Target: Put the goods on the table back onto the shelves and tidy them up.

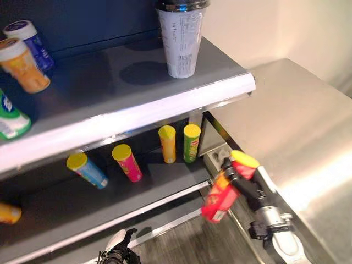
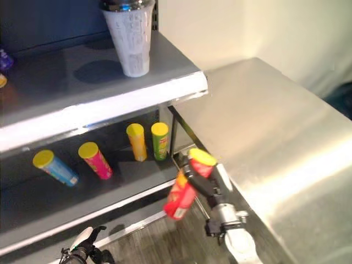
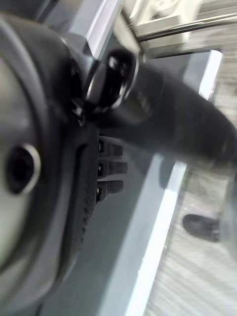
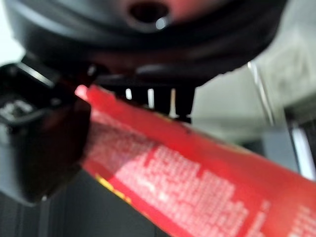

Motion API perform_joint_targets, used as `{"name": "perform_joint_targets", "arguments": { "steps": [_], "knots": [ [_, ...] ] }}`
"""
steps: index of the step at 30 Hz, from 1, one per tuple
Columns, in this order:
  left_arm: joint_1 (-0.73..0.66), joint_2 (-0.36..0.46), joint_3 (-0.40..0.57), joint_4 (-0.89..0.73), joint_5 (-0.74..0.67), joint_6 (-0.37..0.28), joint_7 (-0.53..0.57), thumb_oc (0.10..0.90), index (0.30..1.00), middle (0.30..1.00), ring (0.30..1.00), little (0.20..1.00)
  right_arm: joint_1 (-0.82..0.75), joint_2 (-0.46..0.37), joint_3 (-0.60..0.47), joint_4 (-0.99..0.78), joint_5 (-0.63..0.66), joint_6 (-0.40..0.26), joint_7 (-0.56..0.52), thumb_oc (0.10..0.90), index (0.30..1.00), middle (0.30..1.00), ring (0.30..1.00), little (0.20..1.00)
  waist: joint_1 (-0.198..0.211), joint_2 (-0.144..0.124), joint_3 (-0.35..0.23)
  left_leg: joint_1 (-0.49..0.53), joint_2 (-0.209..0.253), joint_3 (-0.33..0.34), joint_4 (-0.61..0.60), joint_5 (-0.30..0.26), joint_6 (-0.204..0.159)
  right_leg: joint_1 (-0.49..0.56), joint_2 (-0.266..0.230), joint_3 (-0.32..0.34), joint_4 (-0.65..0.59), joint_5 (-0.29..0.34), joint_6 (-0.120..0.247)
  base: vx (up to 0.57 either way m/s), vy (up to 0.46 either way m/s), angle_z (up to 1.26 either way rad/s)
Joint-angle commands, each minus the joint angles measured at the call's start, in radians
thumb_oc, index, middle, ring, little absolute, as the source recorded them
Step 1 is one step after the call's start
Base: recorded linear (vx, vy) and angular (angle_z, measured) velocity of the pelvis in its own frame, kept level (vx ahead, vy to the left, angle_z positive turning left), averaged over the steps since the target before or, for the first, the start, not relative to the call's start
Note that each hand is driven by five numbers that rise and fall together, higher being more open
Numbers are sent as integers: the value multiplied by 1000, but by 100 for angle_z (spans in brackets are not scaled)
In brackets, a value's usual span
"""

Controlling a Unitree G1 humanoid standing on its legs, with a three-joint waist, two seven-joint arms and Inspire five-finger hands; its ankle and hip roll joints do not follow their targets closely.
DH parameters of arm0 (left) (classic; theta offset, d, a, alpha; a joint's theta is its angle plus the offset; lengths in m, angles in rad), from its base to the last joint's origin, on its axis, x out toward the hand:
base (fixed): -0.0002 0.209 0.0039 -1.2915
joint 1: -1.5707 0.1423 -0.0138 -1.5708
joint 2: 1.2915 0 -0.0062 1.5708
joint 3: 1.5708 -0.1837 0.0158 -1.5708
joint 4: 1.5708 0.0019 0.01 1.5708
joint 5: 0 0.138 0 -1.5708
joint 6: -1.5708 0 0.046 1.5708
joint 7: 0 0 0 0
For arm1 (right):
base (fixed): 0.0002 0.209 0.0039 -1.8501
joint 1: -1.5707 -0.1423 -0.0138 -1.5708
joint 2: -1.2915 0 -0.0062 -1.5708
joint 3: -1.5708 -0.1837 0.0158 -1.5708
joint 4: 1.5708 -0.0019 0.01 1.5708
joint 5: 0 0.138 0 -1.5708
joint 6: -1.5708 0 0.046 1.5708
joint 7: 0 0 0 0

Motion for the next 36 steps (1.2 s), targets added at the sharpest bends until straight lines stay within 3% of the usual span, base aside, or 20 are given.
{"name": "perform_joint_targets", "arguments": {
  "steps": [1,2,4,5,8,10,12,14,17,20,24,28,30,32,33,36],
  "knots": [
    [1,24,47,-10,-2,2,15,800,900,900,900,900,-34,27,-73,-180,83,-90,26,400,300,300,300,300,-21,-49,-10,-118,18,31,-79,-5,-76,260,11,-25,-244,84,91,-552,-431,4],
    [24,19,57,-23,-5,1,14,800,900,900,900,900,-20,21,-64,-194,115,-96,27,400,300,300,300,300,-21,-36,18,-128,65,26,-80,-7,-82,267,51,-42,-259,85,78,-367,-281,-12],
    [43,7,75,-20,-22,5,12,800,900,900,900,900,-11,26,-59,-191,120,-94,23,400,300,300,300,300,-27,-24,30,-129,84,25,-81,-5,-88,267,66,-53,-259,89,72,-341,-146,-37],
    [82,-9,127,-3,-55,11,24,800,900,900,900,900,-6,32,-70,-197,132,-102,25,400,300,300,300,300,-34,-19,39,-110,101,72,-77,-8,-87,251,60,-76,-250,102,66,-429,-92,-12],
    [128,-42,234,58,-124,14,45,800,900,900,900,900,9,18,-79,-223,136,-116,40,400,300,300,300,300,-28,-29,34,-33,79,148,5,-22,-88,233,21,-105,-254,141,62,-334,-54,12],
    [136,-52,262,75,-143,5,56,800,900,900,900,900,-5,9,-92,-211,109,-126,29,400,300,300,300,300,-36,-33,30,8,53,172,116,-97,-81,214,-11,-123,-257,158,57,-271,-45,-41],
    [125,-45,249,69,-131,-4,61,800,900,900,900,900,-20,4,-108,-207,63,-139,5,400,300,300,300,300,-50,-30,27,47,15,165,220,-167,-75,197,-27,-137,-265,175,53,-157,-35,-44],
    [114,-41,240,65,-124,-6,67,800,900,900,900,900,-22,5,-118,-208,42,-144,-8,400,300,300,300,300,-60,-27,29,63,-6,150,258,-199,-72,196,-31,-146,-269,183,52,-70,-3,6],
    [47,-30,192,49,-91,-18,99,800,900,900,900,900,-17,17,-144,-210,-12,-171,-42,400,300,300,300,300,-124,-7,16,135,-43,141,309,-256,-68,175,-39,-182,-295,208,50,-101,27,14],
    [16,-30,166,31,-81,-23,109,800,900,900,900,900,-6,23,-140,-205,-21,-172,-48,400,300,300,300,300,-152,5,8,173,-48,153,276,-257,-72,167,-40,-199,-303,216,50,-26,63,61],
    [-47,-34,69,-43,-41,-37,117,800,900,900,900,900,-1,10,-147,-219,-83,-181,-74,400,300,300,300,300,-193,7,11,188,19,195,322,-216,-108,165,-51,-233,-331,241,42,-19,52,53],
    [-80,-53,1,-49,-15,-33,94,800,900,900,900,900,12,-1,-189,-235,-117,-171,-88,400,300,300,300,300,-227,13,11,201,72,141,384,-203,-143,142,-73,-259,-339,258,40,-55,200,75],
    [-90,-50,-55,-77,27,-43,68,800,900,900,900,900,26,-1,-224,-232,-119,-175,-91,400,300,300,300,300,-247,27,-2,237,97,121,357,-186,-162,119,-98,-283,-343,281,61,-128,510,86],
    [-116,-53,-103,-84,52,-43,50,800,900,900,900,900,29,3,-233,-225,-129,-173,-106,400,300,300,300,300,-251,48,-8,237,62,34,216,-238,-168,72,-144,-271,-368,333,115,-197,768,92],
    [-125,-46,-126,-82,79,-49,33,800,900,900,900,900,44,16,-238,-225,-136,-174,-107,400,300,300,300,300,-263,50,-16,255,22,20,95,-303,-157,38,-187,-262,-372,373,151,-174,729,70],
    [-132,-32,-135,-76,102,-54,34,800,900,900,900,900,35,36,-231,-209,-164,-162,-120,400,300,300,300,300,-257,37,-16,260,-40,30,33,-336,-131,7,-239,-246,-375,416,192,-100,479,77]
  ]
}}
